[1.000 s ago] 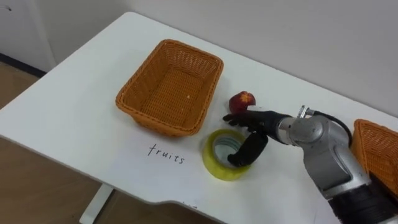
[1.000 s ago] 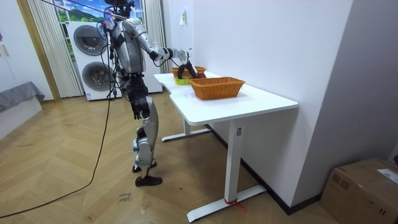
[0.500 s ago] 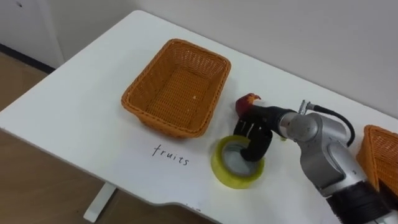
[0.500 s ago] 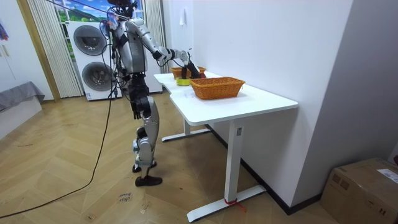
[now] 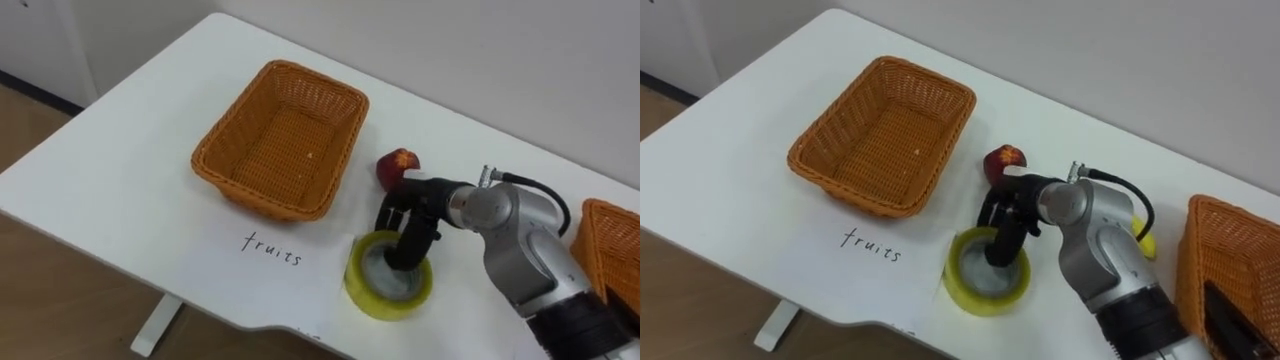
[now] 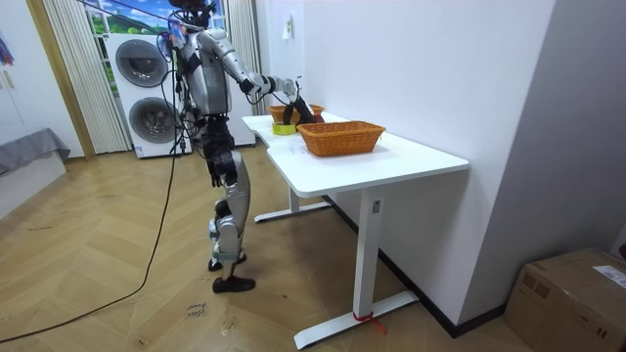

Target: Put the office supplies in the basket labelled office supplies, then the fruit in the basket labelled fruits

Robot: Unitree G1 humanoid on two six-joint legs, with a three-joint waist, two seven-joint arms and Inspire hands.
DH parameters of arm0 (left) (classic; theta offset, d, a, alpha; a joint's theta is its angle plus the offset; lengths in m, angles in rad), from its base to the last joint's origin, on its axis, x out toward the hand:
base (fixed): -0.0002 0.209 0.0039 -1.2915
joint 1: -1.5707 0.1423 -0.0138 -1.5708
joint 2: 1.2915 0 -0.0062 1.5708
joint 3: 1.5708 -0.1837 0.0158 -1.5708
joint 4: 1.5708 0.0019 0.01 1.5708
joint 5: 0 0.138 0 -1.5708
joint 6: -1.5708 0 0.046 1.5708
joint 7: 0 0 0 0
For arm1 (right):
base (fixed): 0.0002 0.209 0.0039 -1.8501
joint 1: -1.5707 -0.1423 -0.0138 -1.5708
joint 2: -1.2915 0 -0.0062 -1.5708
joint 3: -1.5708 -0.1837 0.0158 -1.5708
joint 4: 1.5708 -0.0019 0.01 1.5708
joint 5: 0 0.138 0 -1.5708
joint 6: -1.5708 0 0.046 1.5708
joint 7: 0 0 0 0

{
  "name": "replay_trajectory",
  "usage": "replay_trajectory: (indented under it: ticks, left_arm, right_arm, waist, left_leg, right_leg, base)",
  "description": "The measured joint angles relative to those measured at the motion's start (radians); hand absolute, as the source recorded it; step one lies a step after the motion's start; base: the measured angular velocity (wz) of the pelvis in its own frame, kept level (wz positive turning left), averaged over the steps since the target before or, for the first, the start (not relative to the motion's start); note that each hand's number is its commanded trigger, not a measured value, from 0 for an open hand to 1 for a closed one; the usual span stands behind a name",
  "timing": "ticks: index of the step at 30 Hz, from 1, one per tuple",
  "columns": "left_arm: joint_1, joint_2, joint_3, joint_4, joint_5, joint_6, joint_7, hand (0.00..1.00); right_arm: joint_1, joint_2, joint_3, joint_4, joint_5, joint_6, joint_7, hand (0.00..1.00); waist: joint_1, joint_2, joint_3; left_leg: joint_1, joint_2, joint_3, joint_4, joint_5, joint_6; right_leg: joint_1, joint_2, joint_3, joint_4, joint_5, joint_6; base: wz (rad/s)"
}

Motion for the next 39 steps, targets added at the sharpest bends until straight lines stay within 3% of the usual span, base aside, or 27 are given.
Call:
replay_trajectory:
  ticks: [3, 10, 14, 17, 19, 23, 29, 33, 36, 39]
  left_arm:
    - [0.001, 0.0, 0.001, 0.032, -0.003, -0.017, 0.019, 0.0]
    - [0.032, -0.004, 0.028, 0.031, -0.017, -0.058, 0.04, 0.0]
    - [0.052, -0.007, 0.063, 0.031, -0.02, -0.089, 0.037, 0.0]
    - [0.08, -0.013, 0.064, 0.03, -0.023, -0.107, 0.04, 0.0]
    - [0.087, -0.019, 0.075, 0.03, -0.018, -0.121, 0.04, 0.0]
    - [0.093, -0.037, 0.124, 0.029, -0.018, -0.143, 0.032, 0.0]
    - [0.117, -0.05, 0.122, 0.007, -0.018, -0.144, 0.034, 0.0]
    - [0.131, -0.054, 0.121, 0.002, -0.017, -0.144, 0.036, 0.0]
    - [0.143, -0.055, 0.121, -0.001, -0.017, -0.144, 0.037, 0.0]
    - [0.157, -0.058, 0.122, -0.014, -0.017, -0.144, 0.037, 0.0]
  right_arm:
    - [0.009, -0.003, -0.009, -0.007, 0.042, -0.004, -0.004, 1.0]
    - [0.105, -0.021, -0.101, -0.107, 0.166, -0.063, -0.05, 1.0]
    - [0.183, -0.028, -0.227, -0.207, 0.215, -0.119, -0.08, 1.0]
    - [0.234, -0.043, -0.29, -0.264, 0.29, -0.129, -0.142, 1.0]
    - [0.259, -0.045, -0.337, -0.297, 0.341, -0.143, -0.167, 1.0]
    - [0.275, -0.047, -0.439, -0.324, 0.399, -0.18, -0.225, 1.0]
    - [0.275, -0.049, -0.503, -0.324, 0.408, -0.185, -0.314, 1.0]
    - [0.274, -0.061, -0.506, -0.324, 0.407, -0.185, -0.359, 1.0]
    - [0.272, -0.071, -0.51, -0.325, 0.418, -0.185, -0.399, 1.0]
    - [0.272, -0.072, -0.515, -0.325, 0.444, -0.185, -0.436, 1.0]
  waist:
    - [-0.013, 0.0, 0.0]
    - [-0.059, 0.008, 0.0009]
    - [-0.106, 0.024, -0.0027]
    - [-0.141, 0.037, -0.009]
    - [-0.17, 0.044, -0.005]
    - [-0.194, 0.052, -0.0058]
    - [-0.222, 0.06, -0.0068]
    - [-0.225, 0.073, -0.0081]
    - [-0.227, 0.076, -0.014]
    - [-0.227, 0.078, -0.0134]
  left_leg:
    - [-0.001, 0.0, 0.0, 0.001, 0.0, 0.0]
    - [-0.011, -0.002, 0.011, 0.008, 0.0, 0.0]
    - [-0.01, -0.001, 0.032, 0.005, 0.0, 0.001]
    - [-0.005, 0.0, 0.048, 0.005, 0.001, 0.001]
    - [0.004, 0.0, 0.051, 0.004, 0.001, 0.001]
    - [0.016, 0.006, 0.076, -0.008, 0.001, 0.0]
    - [0.018, 0.006, 0.081, -0.005, 0.001, -0.001]
    - [0.019, 0.005, 0.081, -0.006, 0.001, -0.001]
    - [0.02, 0.005, 0.08, -0.007, 0.001, 0.0]
    - [0.023, 0.006, 0.081, -0.008, 0.001, 0.0]
  right_leg:
    - [0.001, -0.001, -0.001, -0.001, 0.0, 0.0]
    - [0.002, -0.002, 0.022, -0.013, 0.0, 0.0]
    - [-0.007, -0.001, 0.048, -0.012, 0.0, 0.0]
    - [-0.005, -0.003, 0.055, -0.013, 0.0, 0.0]
    - [0.003, -0.003, 0.065, -0.013, 0.0, 0.0]
    - [0.007, 0.0, 0.096, -0.011, 0.0, -0.001]
    - [0.005, 0.002, 0.105, -0.005, 0.002, -0.004]
    - [0.001, -0.001, 0.103, 0.005, 0.002, -0.003]
    - [0.002, -0.001, 0.101, 0.005, 0.002, -0.003]
    - [0.004, -0.001, 0.1, 0.005, 0.002, -0.003]
  base:
    - [0.0]
    - [-0.02]
    - [-0.14]
    - [-0.15]
    - [-0.09]
    - [-0.17]
    - [-0.04]
    - [0.0]
    - [0.0]
    - [0.0]
